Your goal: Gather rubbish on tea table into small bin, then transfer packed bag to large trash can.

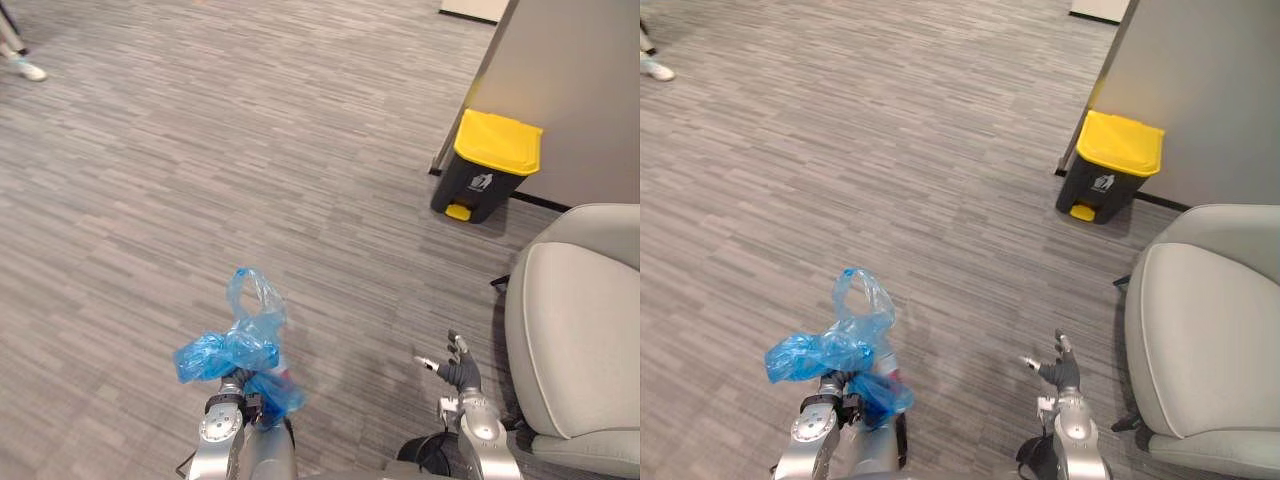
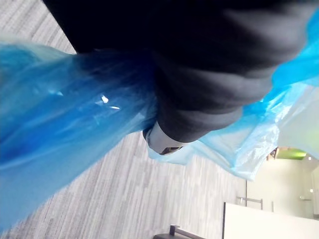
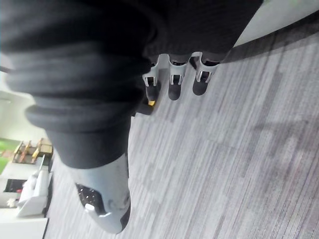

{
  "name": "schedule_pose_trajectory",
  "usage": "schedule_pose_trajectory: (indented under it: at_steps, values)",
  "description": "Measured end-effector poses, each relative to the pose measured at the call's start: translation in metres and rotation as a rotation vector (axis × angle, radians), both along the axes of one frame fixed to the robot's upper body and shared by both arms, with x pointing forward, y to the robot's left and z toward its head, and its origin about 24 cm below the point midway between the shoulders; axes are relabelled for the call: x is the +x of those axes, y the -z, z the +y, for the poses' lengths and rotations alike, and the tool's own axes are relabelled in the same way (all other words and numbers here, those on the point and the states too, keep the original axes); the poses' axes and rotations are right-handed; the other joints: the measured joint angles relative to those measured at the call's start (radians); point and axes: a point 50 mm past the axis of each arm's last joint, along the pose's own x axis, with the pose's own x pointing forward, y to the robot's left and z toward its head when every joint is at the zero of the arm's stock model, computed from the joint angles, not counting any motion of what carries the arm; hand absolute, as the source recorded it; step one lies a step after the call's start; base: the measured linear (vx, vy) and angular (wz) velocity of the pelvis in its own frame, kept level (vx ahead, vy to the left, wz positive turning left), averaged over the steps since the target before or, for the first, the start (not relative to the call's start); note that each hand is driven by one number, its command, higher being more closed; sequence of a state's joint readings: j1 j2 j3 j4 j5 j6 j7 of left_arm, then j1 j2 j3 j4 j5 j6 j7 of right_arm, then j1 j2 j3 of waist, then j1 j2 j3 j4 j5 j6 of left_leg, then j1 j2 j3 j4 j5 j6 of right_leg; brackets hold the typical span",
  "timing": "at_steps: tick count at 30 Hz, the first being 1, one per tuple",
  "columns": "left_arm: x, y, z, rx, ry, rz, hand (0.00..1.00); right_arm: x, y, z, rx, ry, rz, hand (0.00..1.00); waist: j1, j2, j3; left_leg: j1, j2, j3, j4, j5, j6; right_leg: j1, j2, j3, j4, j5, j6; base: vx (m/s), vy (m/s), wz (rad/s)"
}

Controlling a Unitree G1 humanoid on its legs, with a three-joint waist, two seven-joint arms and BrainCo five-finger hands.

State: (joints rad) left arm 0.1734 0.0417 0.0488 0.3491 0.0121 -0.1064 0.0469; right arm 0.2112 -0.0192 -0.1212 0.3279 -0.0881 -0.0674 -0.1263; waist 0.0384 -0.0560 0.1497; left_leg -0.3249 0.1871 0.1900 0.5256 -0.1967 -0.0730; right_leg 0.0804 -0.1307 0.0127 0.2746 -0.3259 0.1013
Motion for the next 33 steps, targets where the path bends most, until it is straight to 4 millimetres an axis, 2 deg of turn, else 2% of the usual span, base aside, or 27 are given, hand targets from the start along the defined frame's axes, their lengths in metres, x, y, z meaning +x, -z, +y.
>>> schedule_pose_trajectory:
  at_steps: [2,4,5,6,7,8,9,10,12,13,14,15,16,18,19,20,21,22,23,24,25,26,28,30,31,32,33]
  values:
    - [-0.003,0.001,0.001,0.004,-0.002,0.008,1.0,-0.002,0.001,0.0,0.001,0.002,0.006,0.0,0.004,-0.006,-0.004,0.026,-0.004,0.05,0.028,-0.05,0.014,-0.003,-0.026,0.04,0.025,0.001,0.002,0.24,0.231,-0.68]
    - [-0.003,0.001,0.004,0.02,0.013,0.014,1.0,-0.001,0.001,0.001,0.003,0.001,0.006,0.0,0.004,-0.01,-0.006,0.076,-0.016,0.114,0.005,-0.081,0.025,-0.078,-0.055,0.072,0.168,0.01,0.019,0.23,0.172,-0.75]
    - [-0.003,0.0,0.004,0.029,0.023,0.014,1.0,0.002,0.0,0.002,0.005,-0.002,-0.003,0.0,0.003,-0.009,-0.006,0.113,-0.022,0.147,-0.027,-0.087,0.03,-0.149,-0.069,0.07,0.303,0.042,0.072,0.26,0.135,-0.74]
    - [-0.002,0.0,0.007,0.045,0.034,0.014,1.0,0.003,0.002,0.005,0.013,-0.005,0.003,0.0,-0.002,-0.008,-0.005,0.164,-0.03,0.172,-0.073,-0.092,0.04,-0.239,-0.081,0.059,0.461,0.083,0.096,0.23,0.069,-0.58]
    - [-0.001,-0.001,0.007,0.055,0.047,0.013,1.0,0.002,0.005,0.006,0.017,-0.006,0.018,0.0,-0.014,-0.007,-0.004,0.193,-0.031,0.176,-0.097,-0.094,0.04,-0.271,-0.081,0.03,0.518,0.072,0.079,0.26,0.013,-0.31]
    - [0.0,-0.002,0.009,0.064,0.054,0.011,1.0,-0.001,0.01,0.007,0.018,-0.008,0.047,0.0,-0.028,-0.004,-0.004,0.231,-0.03,0.18,-0.134,-0.095,0.036,-0.318,-0.078,-0.022,0.56,0.053,0.044,0.3,-0.038,-0.18]
    - [0.0,-0.002,0.01,0.068,0.055,0.009,1.0,-0.004,0.014,0.007,0.015,-0.011,0.07,0.0,-0.03,-0.001,-0.002,0.28,-0.029,0.199,-0.179,-0.095,0.021,-0.384,-0.073,-0.089,0.569,0.032,0.008,0.32,-0.054,-0.23]
    - [0.0,-0.002,0.01,0.07,0.055,0.011,1.0,-0.004,0.015,0.007,0.014,-0.012,0.074,0.0,-0.033,-0.004,-0.004,0.302,-0.027,0.208,-0.199,-0.096,0.012,-0.417,-0.066,-0.125,0.558,0.023,-0.006,0.35,-0.097,-0.26]
    - [0.0,0.0,0.013,0.076,0.051,0.023,1.0,-0.002,0.017,0.006,0.011,-0.017,0.08,0.0,-0.056,-0.009,-0.007,0.349,-0.014,0.225,-0.232,-0.088,-0.015,-0.483,-0.037,-0.218,0.463,0.025,-0.039,0.36,-0.13,-0.07]
    - [0.001,0.005,0.019,0.091,0.05,0.052,1.0,0.0,0.022,0.005,0.009,-0.024,0.107,0.0,-0.069,-0.02,-0.012,0.389,-0.016,0.226,-0.258,-0.089,-0.042,-0.512,-0.001,-0.287,0.291,0.098,-0.079,0.49,-0.144,0.1]
    - [0.0,0.014,0.018,0.084,0.051,0.097,1.0,-0.003,0.029,-0.001,-0.005,-0.022,0.149,0.0,-0.085,0.001,-0.015,0.419,-0.002,0.194,-0.277,-0.097,-0.062,-0.478,0.035,-0.303,0.243,0.208,-0.16,0.62,-0.135,-0.06]
    - [-0.001,0.016,0.017,0.08,0.051,0.111,1.0,-0.002,0.031,-0.004,-0.012,-0.022,0.164,0.0,-0.083,0.017,-0.018,0.42,0.009,0.177,-0.283,-0.086,-0.052,-0.466,0.057,-0.31,0.224,0.213,-0.17,0.51,-0.101,-0.27]
    - [0.002,0.015,0.017,0.08,0.05,0.102,1.0,0.001,0.03,-0.008,-0.016,-0.009,0.165,0.0,-0.077,0.021,-0.018,0.416,0.002,0.148,-0.298,-0.045,-0.047,-0.466,0.065,-0.304,0.215,0.201,-0.186,0.54,-0.137,-0.45]
    - [0.007,0.013,0.011,0.063,0.056,0.09,1.0,0.001,0.029,-0.018,-0.028,0.02,0.165,0.0,-0.083,0.033,-0.015,0.458,-0.014,0.123,-0.335,0.041,-0.042,-0.449,0.053,-0.312,0.241,0.192,-0.191,0.45,-0.129,-0.11]
    - [0.01,0.012,0.004,0.042,0.059,0.075,1.0,-0.005,0.029,-0.022,-0.036,0.032,0.172,0.0,-0.092,0.038,-0.009,0.491,-0.01,0.105,-0.285,0.093,-0.086,-0.416,0.04,-0.354,0.298,0.184,-0.195,0.31,-0.09,-0.01]
    - [0.008,0.011,0.001,0.028,0.052,0.063,1.0,-0.005,0.027,-0.022,-0.039,0.029,0.158,0.0,-0.085,0.044,-0.006,0.496,0.011,0.102,-0.173,0.103,-0.104,-0.37,0.05,-0.373,0.26,0.157,-0.165,0.3,-0.136,-0.18]
    - [0.003,0.011,0.001,0.022,0.043,0.061,1.0,-0.009,0.025,-0.02,-0.038,0.024,0.149,0.0,-0.077,0.039,-0.011,0.452,0.03,0.099,-0.006,0.118,-0.117,-0.284,0.052,-0.398,0.182,0.121,-0.194,0.28,-0.133,-0.59]
    - [-0.002,0.015,-0.004,-0.004,0.03,0.073,1.0,-0.005,0.02,-0.019,-0.049,0.009,0.12,0.0,-0.067,0.072,-0.01,0.362,0.096,0.065,0.24,0.093,-0.115,-0.228,0.099,-0.388,0.131,0.106,-0.206,0.3,-0.033,-0.76]
    - [-0.005,0.016,-0.007,-0.019,0.032,0.081,1.0,0.001,0.014,-0.02,-0.058,0.006,0.091,0.0,-0.066,0.1,-0.014,0.265,0.135,0.05,0.401,0.051,-0.085,-0.203,0.126,-0.364,0.108,0.105,-0.206,0.33,0.076,-0.87]
    - [-0.007,0.017,-0.006,-0.024,0.029,0.085,1.0,0.004,0.013,-0.018,-0.053,0.0,0.084,0.0,-0.058,0.101,-0.015,0.204,0.141,0.059,0.458,0.021,-0.044,-0.183,0.132,-0.339,0.088,0.105,-0.206,0.25,0.125,-0.75]
    - [-0.007,0.017,-0.005,-0.026,0.023,0.082,1.0,0.006,0.011,-0.015,-0.047,-0.005,0.068,0.0,-0.048,0.094,-0.011,0.155,0.14,0.063,0.466,-0.003,-0.015,-0.161,0.132,-0.315,0.068,0.105,-0.206,0.27,0.107,-0.75]
    - [-0.009,0.016,-0.003,-0.024,0.013,0.079,1.0,0.005,0.011,-0.011,-0.034,-0.003,0.064,0.0,-0.025,0.082,-0.004,0.111,0.136,0.063,0.433,-0.029,0.016,-0.125,0.13,-0.278,0.04,0.104,-0.204,0.22,0.09,-0.75]
    - [-0.016,0.018,0.002,-0.013,0.005,0.093,1.0,0.006,0.011,-0.006,-0.02,-0.006,0.061,0.0,0.004,0.054,0.006,0.071,0.107,0.046,0.306,-0.054,0.038,-0.083,0.112,-0.215,0.013,0.095,-0.187,0.26,0.172,-0.86]
    - [-0.017,0.018,0.001,-0.017,0.001,0.097,1.0,0.006,0.01,-0.007,-0.026,-0.004,0.055,0.0,0.004,0.055,0.004,0.023,0.053,-0.008,0.07,-0.041,0.029,-0.067,0.085,-0.177,0.022,0.067,-0.134,0.31,0.305,-0.52]
    - [-0.017,0.018,0.0,-0.02,0.0,0.094,1.0,0.006,0.009,-0.01,-0.035,-0.001,0.053,0.0,0.003,0.063,0.001,0.028,0.038,-0.031,-0.028,-0.022,0.006,-0.069,0.08,-0.166,0.034,0.054,-0.111,0.3,0.375,-0.54]
    - [-0.017,0.018,0.001,-0.025,-0.01,0.094,1.0,0.007,0.008,-0.016,-0.052,0.003,0.053,0.0,0.009,0.084,0.0,0.058,0.02,-0.067,-0.142,0.105,-0.015,-0.071,0.074,-0.13,0.065,0.03,-0.062,0.32,0.345,-0.48]
    - [-0.018,0.019,0.006,-0.014,-0.022,0.102,1.0,0.006,0.012,-0.008,-0.028,-0.005,0.07,0.0,0.004,0.043,-0.009,0.078,-0.021,-0.034,-0.159,0.095,-0.003,-0.063,0.036,-0.105,0.048,0.026,-0.049,0.32,0.314,-0.4]
